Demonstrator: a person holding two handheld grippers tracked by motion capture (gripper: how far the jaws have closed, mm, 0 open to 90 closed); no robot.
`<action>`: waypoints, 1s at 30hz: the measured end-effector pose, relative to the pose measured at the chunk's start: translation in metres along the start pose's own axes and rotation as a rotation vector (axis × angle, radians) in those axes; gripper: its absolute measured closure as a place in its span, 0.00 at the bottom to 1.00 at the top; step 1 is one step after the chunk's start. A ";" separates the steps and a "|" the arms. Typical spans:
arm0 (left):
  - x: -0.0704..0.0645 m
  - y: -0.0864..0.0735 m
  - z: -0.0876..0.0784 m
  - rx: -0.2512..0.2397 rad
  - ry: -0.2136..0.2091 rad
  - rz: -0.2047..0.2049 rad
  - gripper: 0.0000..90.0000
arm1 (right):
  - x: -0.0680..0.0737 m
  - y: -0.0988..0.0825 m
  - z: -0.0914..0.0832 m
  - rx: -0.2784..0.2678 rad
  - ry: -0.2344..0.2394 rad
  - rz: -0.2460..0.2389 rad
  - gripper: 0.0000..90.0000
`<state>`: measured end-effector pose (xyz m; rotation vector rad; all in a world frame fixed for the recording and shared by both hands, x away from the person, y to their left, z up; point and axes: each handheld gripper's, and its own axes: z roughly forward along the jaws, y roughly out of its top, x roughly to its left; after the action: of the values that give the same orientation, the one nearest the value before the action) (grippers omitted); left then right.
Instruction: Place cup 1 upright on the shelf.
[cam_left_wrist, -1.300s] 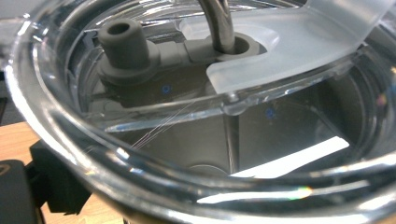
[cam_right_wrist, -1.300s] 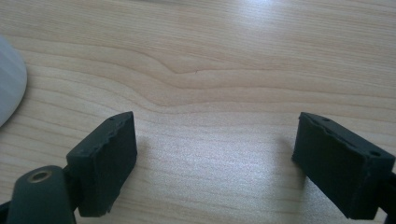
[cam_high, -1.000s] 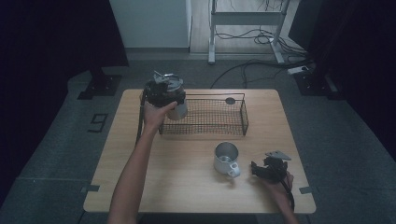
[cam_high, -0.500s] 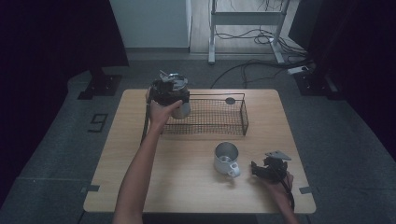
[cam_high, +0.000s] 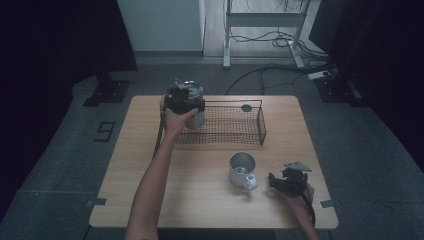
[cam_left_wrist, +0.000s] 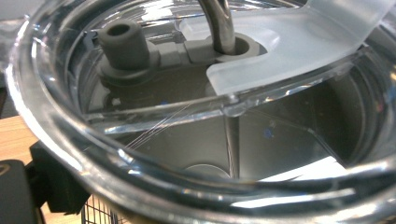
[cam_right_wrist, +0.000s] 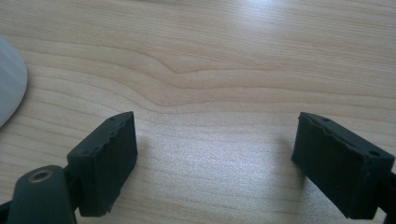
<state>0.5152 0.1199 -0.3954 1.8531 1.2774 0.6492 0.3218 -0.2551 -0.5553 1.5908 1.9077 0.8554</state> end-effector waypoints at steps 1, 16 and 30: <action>0.000 -0.001 0.002 0.001 0.006 0.005 0.05 | 0.000 0.000 0.000 0.000 0.000 0.000 0.15; -0.002 -0.013 0.019 0.025 0.007 0.004 0.05 | 0.000 0.000 0.000 0.000 0.000 0.000 0.15; -0.004 -0.027 0.033 0.053 0.003 -0.011 0.05 | 0.000 0.000 0.000 0.000 0.000 0.000 0.15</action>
<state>0.5249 0.1113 -0.4364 1.8868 1.3175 0.6178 0.3218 -0.2551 -0.5553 1.5906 1.9074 0.8552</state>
